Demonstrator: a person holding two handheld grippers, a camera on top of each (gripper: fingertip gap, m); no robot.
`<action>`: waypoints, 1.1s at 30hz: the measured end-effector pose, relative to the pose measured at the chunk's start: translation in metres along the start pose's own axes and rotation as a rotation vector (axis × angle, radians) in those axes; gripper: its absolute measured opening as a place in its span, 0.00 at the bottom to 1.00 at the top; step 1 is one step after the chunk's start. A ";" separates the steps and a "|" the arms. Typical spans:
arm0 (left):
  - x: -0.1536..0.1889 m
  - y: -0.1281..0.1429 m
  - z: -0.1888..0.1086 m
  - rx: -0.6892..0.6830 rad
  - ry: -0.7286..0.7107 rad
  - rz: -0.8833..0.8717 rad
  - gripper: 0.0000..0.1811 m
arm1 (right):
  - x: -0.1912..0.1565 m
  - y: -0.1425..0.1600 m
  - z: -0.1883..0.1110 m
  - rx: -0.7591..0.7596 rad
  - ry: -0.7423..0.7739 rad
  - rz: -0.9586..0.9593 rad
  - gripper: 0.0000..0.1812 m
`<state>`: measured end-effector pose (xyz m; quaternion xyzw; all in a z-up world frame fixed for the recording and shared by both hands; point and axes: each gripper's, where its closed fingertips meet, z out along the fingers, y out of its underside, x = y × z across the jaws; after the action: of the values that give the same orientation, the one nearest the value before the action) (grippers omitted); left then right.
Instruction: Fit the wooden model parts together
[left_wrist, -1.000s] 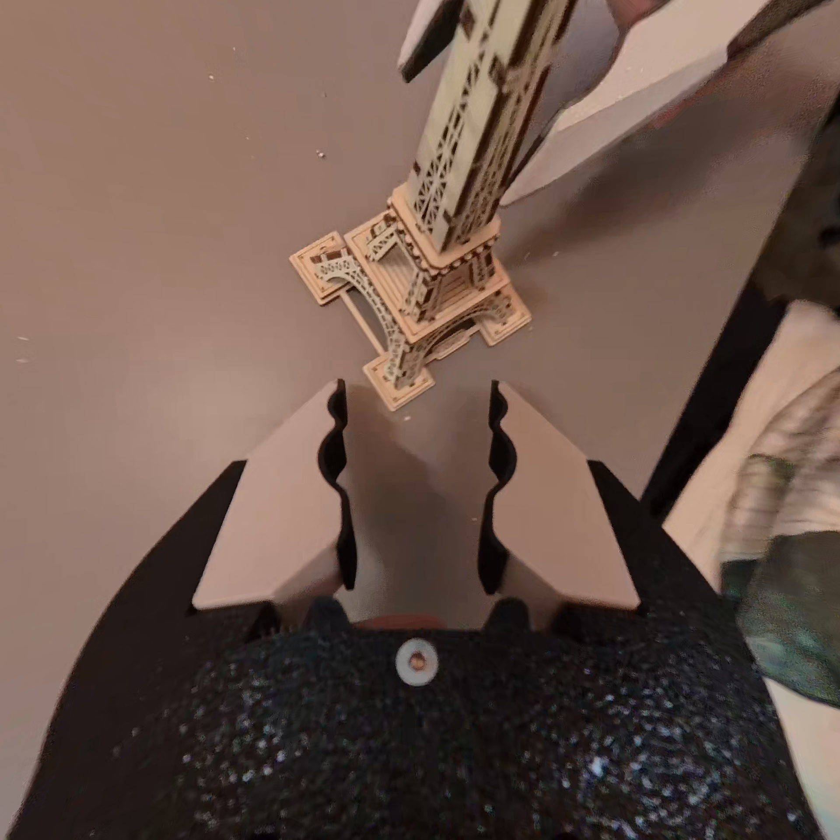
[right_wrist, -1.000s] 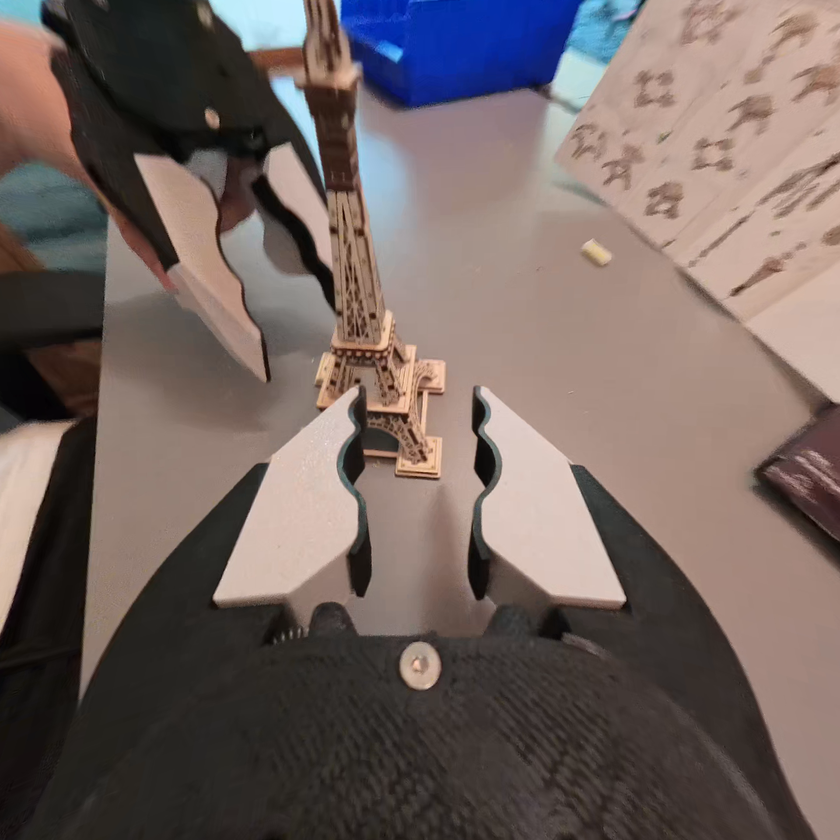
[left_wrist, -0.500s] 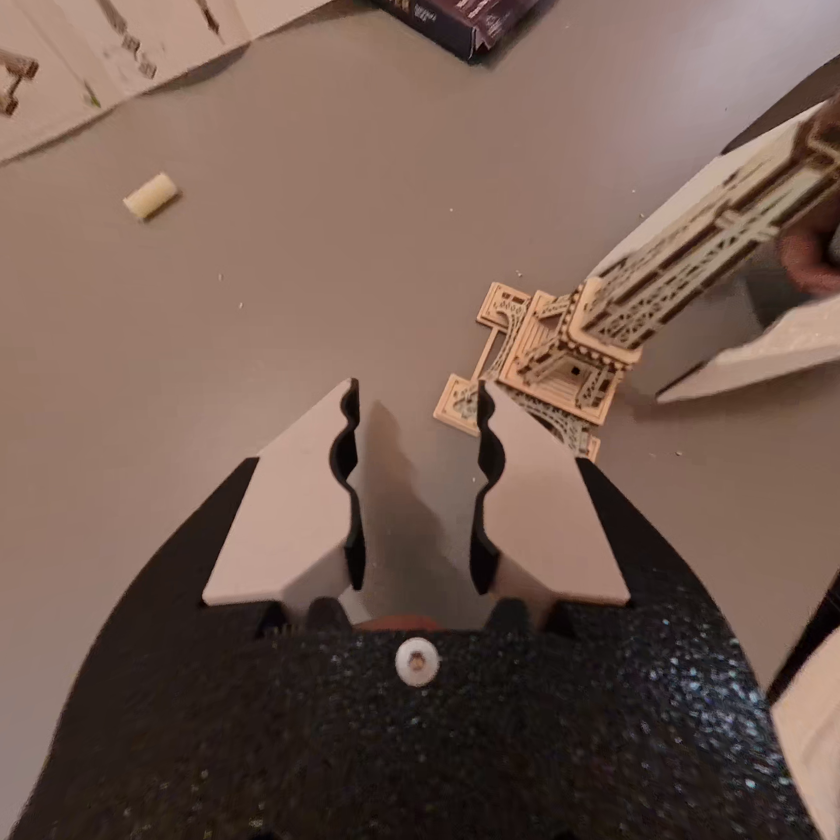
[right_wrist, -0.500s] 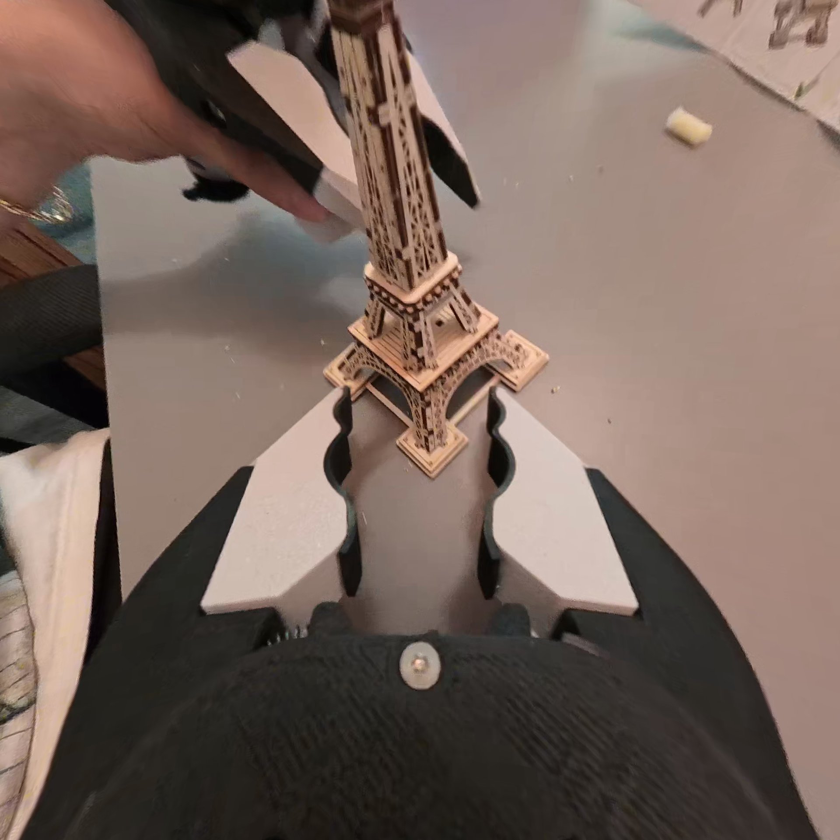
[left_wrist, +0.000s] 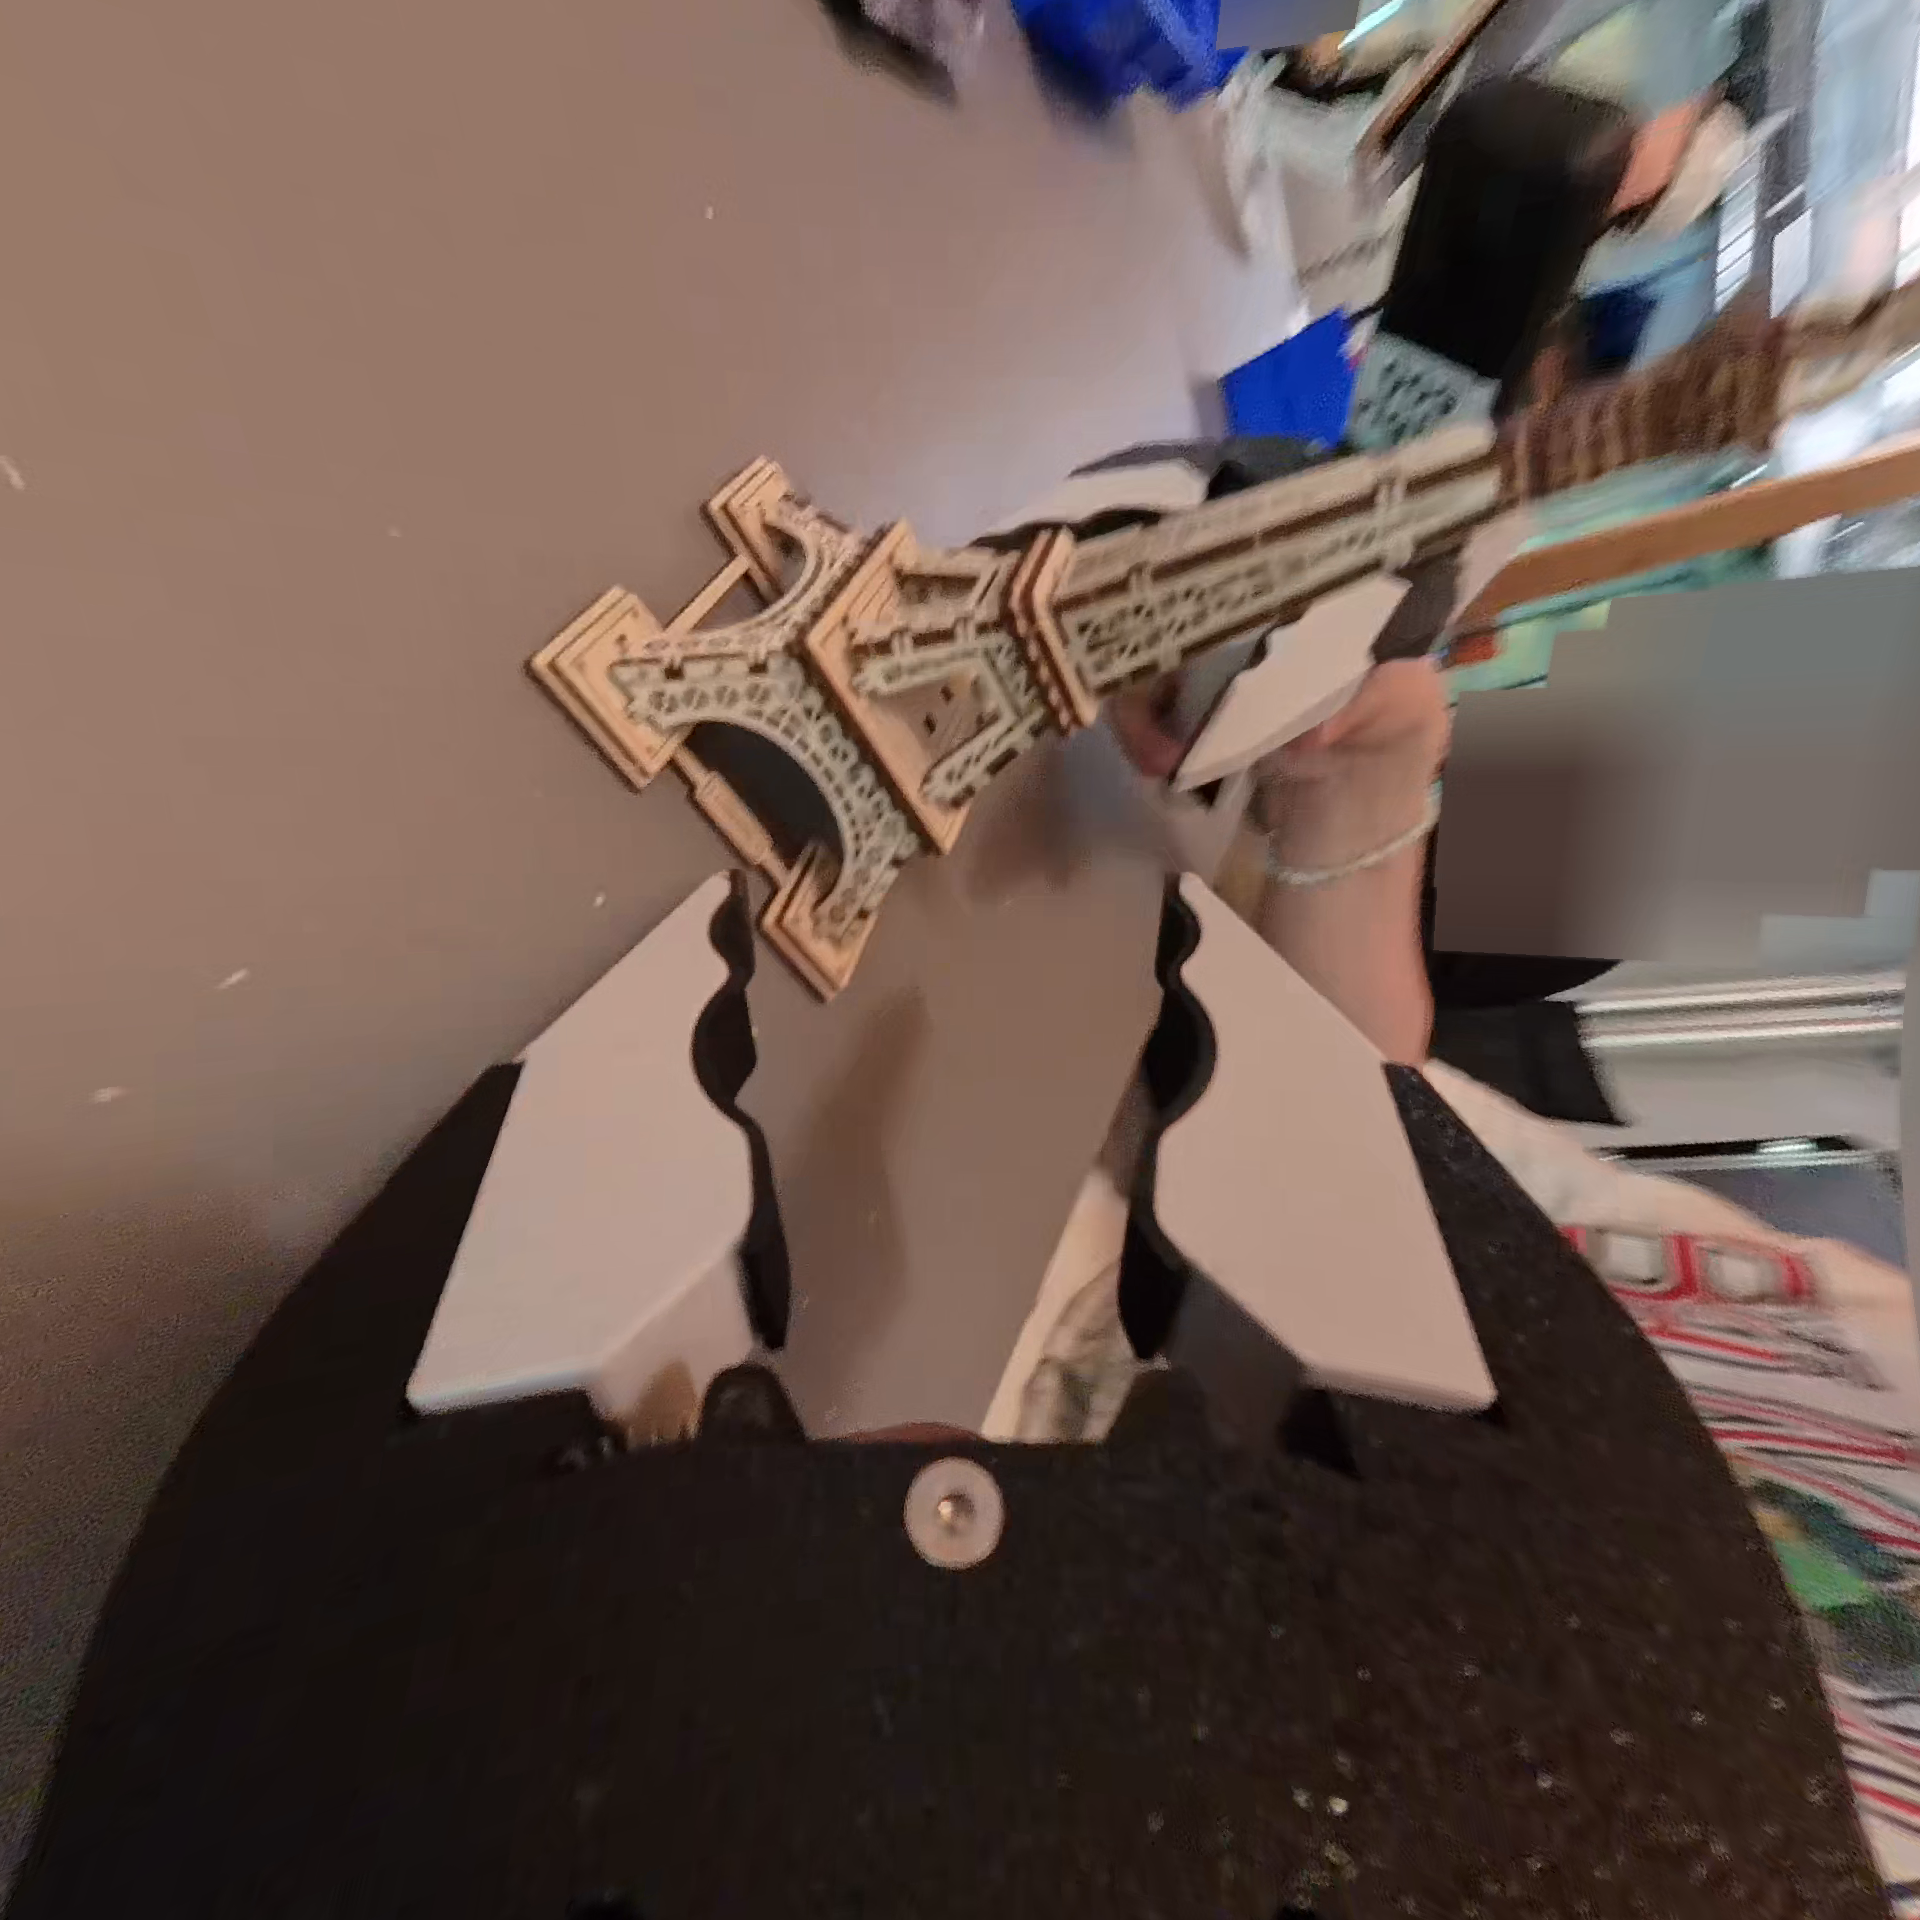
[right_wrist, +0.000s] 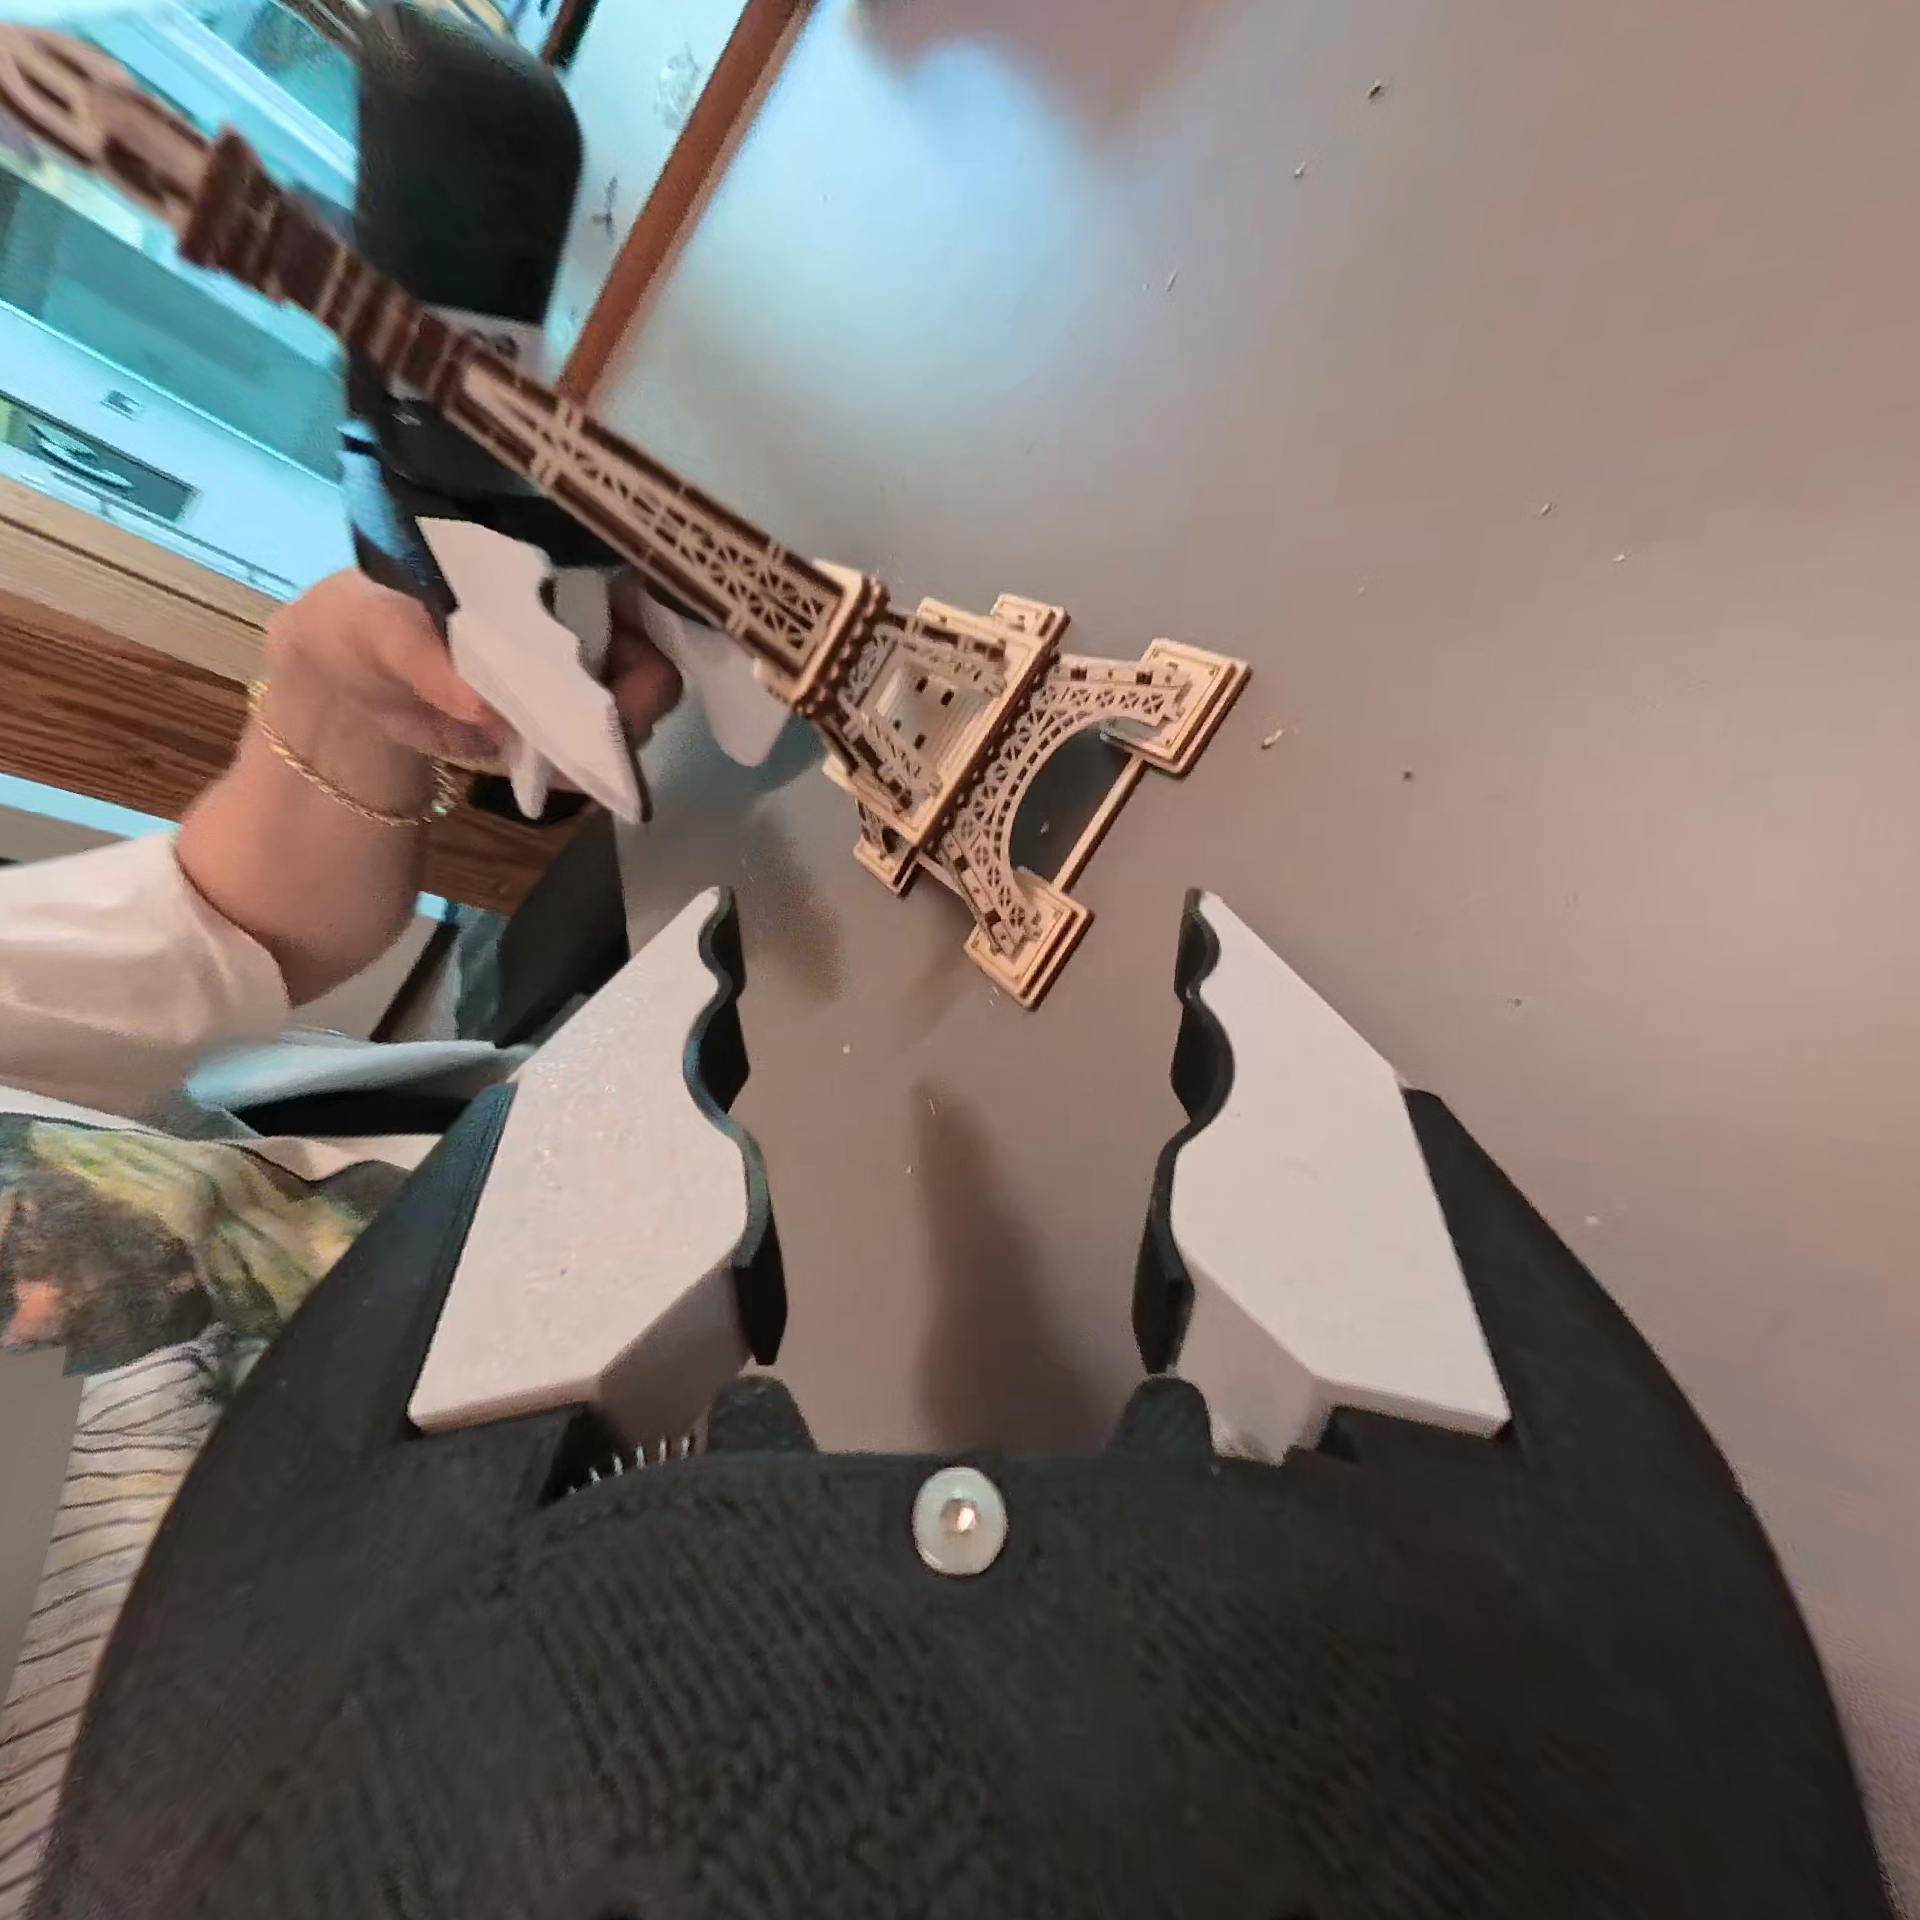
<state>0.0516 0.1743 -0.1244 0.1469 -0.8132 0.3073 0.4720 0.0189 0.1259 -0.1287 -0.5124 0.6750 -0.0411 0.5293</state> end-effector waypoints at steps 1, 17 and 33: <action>0.003 -0.004 0.002 0.018 0.040 -0.036 0.41 | -0.001 -0.003 0.000 0.007 -0.024 0.017 0.46; -0.007 -0.023 0.004 0.143 0.054 -0.120 0.31 | -0.002 -0.025 0.011 0.072 -0.163 0.259 0.43; -0.006 -0.037 -0.002 0.214 0.045 -0.101 0.24 | 0.004 -0.024 0.016 0.074 -0.170 0.374 0.31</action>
<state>0.0763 0.1468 -0.1153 0.2305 -0.7563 0.3715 0.4867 0.0469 0.1188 -0.1240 -0.3599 0.7092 0.0764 0.6013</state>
